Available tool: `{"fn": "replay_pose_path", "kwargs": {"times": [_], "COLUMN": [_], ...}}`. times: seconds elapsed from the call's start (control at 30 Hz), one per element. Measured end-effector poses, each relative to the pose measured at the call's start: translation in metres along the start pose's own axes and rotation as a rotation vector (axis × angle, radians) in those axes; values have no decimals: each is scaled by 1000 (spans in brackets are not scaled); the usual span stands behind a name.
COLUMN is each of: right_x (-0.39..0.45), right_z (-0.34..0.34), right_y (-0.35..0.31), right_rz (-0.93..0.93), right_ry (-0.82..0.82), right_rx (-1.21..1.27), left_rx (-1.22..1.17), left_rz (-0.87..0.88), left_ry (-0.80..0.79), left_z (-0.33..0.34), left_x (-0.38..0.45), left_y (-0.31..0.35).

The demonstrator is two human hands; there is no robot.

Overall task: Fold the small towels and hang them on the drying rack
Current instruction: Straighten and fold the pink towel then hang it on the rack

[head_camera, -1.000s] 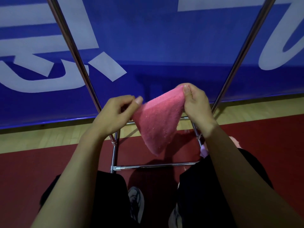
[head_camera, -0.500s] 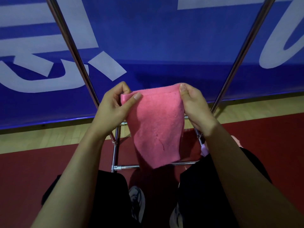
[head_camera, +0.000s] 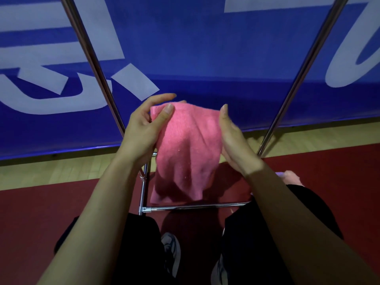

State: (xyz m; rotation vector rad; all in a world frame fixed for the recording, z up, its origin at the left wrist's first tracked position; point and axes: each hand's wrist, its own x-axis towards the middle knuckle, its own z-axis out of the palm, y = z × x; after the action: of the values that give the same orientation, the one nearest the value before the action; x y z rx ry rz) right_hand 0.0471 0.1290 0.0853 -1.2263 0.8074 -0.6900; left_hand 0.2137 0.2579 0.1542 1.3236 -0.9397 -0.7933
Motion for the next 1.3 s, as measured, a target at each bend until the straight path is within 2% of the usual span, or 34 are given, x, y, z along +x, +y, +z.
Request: {"fn": "replay_pose_path", "kwargs": {"times": [0.1,0.23,0.37,0.47,0.67,0.73,0.83,0.93,1.07,1.13,1.2,1.23,1.3], "right_x": [-8,-18,-25,-26,-22,-23,-24,-23,-25,-27,-28,-29,-28], "right_z": [14,24,25,27,23,22,24,20,13,9,3,0,-6], "right_y": [2,7,12,18,6,2,-4,-12,-22,-26,-31,-33,-34], "right_rz": [147,178,260,245,90,75,61,57,21,-1,-23,-32,-44], "right_ry": [-156,-338,-488,-475,-372,-375,-356,-289,-250,-248,-280,-304,-325], "right_rx": [136,271,-74,-136,48,142,304,410,448,473,506,513,511], "left_rx": [-108,-267,-388,-452,-556,-416,-68,300,666,700,633,584,483], "left_rz": [-54,-105,-152,-177,-280,-350,-420,-476,-745,-872,-968,-970,-890], "left_ry": [65,139,223,279,423,428,271,25,-249,-392,-527,-579,-580], "left_z": [-2,-10,-22,-33,-54,-62,-61,-52,-41,-32,-28,-24,-20], "left_x": [5,11,15,19,29,33,32,21,16,14,12,12,11], "left_y": [1,1,-1,-6,-17,-20,-27,-35,-44,-46,-50,-52,-51]}}
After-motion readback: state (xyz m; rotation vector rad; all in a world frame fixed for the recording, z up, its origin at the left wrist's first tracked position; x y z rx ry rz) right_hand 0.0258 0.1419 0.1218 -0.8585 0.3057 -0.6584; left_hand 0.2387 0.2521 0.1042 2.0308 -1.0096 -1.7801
